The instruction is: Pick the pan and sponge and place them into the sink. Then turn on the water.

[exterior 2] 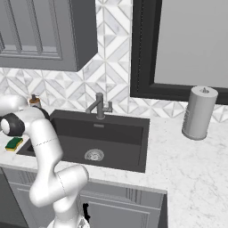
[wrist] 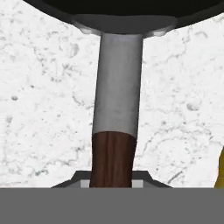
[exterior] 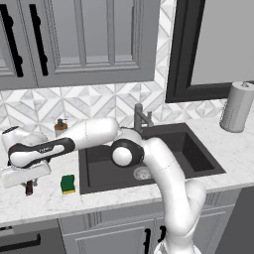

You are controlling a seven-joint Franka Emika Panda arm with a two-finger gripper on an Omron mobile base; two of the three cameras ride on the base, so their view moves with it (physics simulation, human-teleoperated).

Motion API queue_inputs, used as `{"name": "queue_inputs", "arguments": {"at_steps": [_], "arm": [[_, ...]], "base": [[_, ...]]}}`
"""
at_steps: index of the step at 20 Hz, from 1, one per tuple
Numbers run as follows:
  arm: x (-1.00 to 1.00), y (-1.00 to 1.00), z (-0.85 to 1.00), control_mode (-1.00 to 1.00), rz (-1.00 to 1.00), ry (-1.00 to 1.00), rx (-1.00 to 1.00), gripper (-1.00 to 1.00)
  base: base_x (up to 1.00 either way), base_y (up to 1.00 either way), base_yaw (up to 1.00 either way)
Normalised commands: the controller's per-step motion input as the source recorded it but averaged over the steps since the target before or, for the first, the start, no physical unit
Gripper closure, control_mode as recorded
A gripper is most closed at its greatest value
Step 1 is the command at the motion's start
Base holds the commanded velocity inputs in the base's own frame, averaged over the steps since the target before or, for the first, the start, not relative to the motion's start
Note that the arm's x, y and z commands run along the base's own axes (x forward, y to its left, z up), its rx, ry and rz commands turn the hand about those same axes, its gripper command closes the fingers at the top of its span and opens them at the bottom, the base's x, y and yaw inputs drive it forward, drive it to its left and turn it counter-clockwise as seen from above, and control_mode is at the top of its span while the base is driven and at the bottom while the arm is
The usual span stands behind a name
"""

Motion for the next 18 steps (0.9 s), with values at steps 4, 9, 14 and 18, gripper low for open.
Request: {"name": "queue_inputs", "arguments": {"at_steps": [4, 9, 14, 18], "arm": [[-0.06, -0.13, 0.58, -1.0, -0.35, 0.0, 0.01, 1.0], [-0.13, -0.17, 0.39, -1.0, -0.41, -0.01, 0.03, 1.0], [-0.34, -0.08, 0.24, -1.0, -0.42, -0.07, 0.0, 1.0], [-0.27, -0.15, 0.28, -1.0, -0.44, -0.07, 0.0, 1.0]], "base": [[0.0, 0.0, 0.0], [0.0, 0.0, 0.0], [0.0, 0.0, 0.0], [0.0, 0.0, 0.0]]}}
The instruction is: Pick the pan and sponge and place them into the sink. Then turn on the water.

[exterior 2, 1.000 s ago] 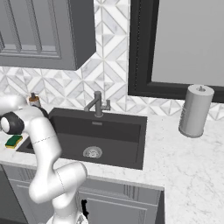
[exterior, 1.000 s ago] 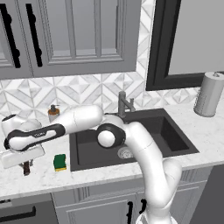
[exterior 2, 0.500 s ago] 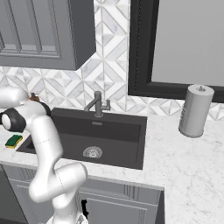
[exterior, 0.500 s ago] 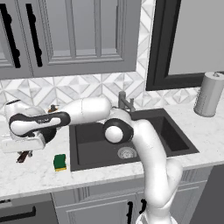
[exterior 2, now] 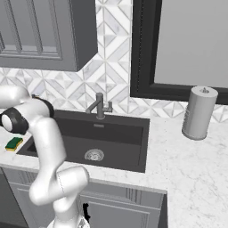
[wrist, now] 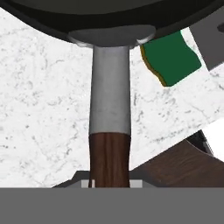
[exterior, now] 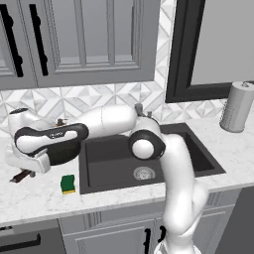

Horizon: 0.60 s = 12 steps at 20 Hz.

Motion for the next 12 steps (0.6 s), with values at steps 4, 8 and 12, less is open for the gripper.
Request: {"name": "queue_inputs", "arguments": {"at_steps": [4, 8, 12], "arm": [[-0.03, -0.37, 0.25, -1.0, -0.49, 0.0, 0.0, 1.0], [0.19, -0.56, 0.02, -1.0, -0.59, 0.01, -0.01, 1.0], [0.39, -0.74, 0.0, -1.0, -0.56, 0.0, -0.03, 1.0]], "base": [[0.0, 0.0, 0.0], [0.0, 0.0, 0.0], [0.0, 0.0, 0.0]]}}
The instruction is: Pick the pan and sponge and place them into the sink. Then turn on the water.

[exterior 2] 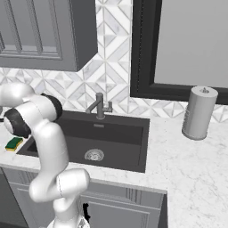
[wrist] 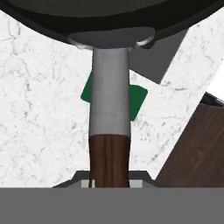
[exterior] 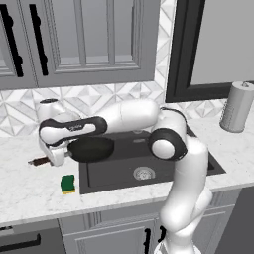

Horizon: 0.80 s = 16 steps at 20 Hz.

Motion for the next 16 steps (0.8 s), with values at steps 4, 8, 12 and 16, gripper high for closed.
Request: {"name": "queue_inputs", "arguments": {"at_steps": [4, 8, 12, 16], "arm": [[0.51, -0.92, -0.03, -1.0, -0.43, 0.0, -0.04, 1.0], [0.54, -0.87, -0.1, -1.0, -0.31, 0.0, -0.04, 1.0], [0.49, -0.75, -0.23, -1.0, -0.27, 0.0, -0.06, 1.0], [0.41, -0.64, -0.23, -1.0, -0.17, 0.0, -0.14, 1.0]], "base": [[0.0, 0.0, 0.0], [0.0, 0.0, 0.0], [0.0, 0.0, 0.0], [0.0, 0.0, 0.0]]}}
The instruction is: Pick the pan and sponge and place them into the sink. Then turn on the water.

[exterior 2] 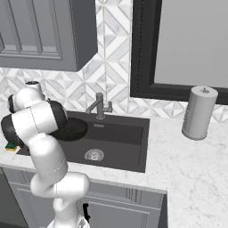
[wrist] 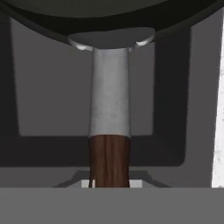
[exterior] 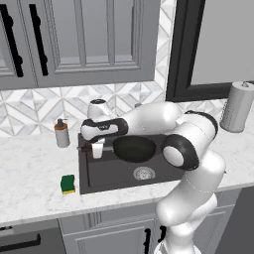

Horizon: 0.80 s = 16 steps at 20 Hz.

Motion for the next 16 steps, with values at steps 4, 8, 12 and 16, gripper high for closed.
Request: {"name": "queue_inputs", "arguments": {"at_steps": [4, 8, 12, 16], "arm": [[0.31, -0.34, -0.31, -1.0, -0.05, 0.0, -0.11, 1.0], [0.25, -0.35, -0.36, -1.0, -0.03, 0.0, -0.07, 1.0], [0.07, -0.32, -0.35, -1.0, -0.03, 0.05, 0.0, 1.0], [0.16, -0.29, -0.49, -1.0, -0.04, 0.03, 0.0, 1.0]], "base": [[0.0, 0.0, 0.0], [0.0, 0.0, 0.0], [0.0, 0.0, 0.0], [0.0, 0.0, 0.0]]}}
